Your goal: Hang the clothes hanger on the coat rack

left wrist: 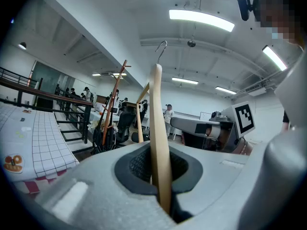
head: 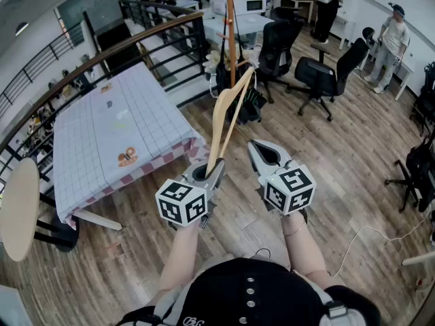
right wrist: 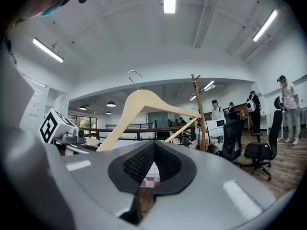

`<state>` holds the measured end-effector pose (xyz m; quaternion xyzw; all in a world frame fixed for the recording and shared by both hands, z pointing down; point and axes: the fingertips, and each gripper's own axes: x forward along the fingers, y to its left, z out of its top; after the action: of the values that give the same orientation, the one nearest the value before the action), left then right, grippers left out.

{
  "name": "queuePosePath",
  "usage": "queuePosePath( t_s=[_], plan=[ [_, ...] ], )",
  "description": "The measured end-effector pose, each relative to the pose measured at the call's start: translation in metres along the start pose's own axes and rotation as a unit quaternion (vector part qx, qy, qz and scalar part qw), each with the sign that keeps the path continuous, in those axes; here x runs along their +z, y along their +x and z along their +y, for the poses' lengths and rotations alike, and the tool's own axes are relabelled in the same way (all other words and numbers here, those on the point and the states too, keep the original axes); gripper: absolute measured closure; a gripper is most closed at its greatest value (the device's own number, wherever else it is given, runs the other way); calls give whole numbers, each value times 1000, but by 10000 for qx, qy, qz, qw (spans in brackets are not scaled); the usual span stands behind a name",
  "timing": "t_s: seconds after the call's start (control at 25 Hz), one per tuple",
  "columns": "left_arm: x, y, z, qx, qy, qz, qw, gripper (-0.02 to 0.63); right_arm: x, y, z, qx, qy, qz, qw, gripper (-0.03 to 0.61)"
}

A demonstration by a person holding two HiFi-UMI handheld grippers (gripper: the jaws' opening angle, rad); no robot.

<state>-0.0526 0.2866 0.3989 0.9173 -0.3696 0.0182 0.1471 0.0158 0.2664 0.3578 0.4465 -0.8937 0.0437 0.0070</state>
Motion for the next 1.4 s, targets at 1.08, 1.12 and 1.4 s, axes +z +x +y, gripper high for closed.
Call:
queuePosePath(
  t_s=[1.08,1.12,1.4],
  plan=[
    [11,-16,42,152,147,27,9998,614,-4,30,41,-110,247,-51,9996,580],
    [11,-16,47,163,131,42,9998,614,-5,34,42,-128,295,-42,9995,580],
    [5,-15,54,248,78,-26,9997,614,-18,30,35,-163,258,4,9995,580]
  ],
)
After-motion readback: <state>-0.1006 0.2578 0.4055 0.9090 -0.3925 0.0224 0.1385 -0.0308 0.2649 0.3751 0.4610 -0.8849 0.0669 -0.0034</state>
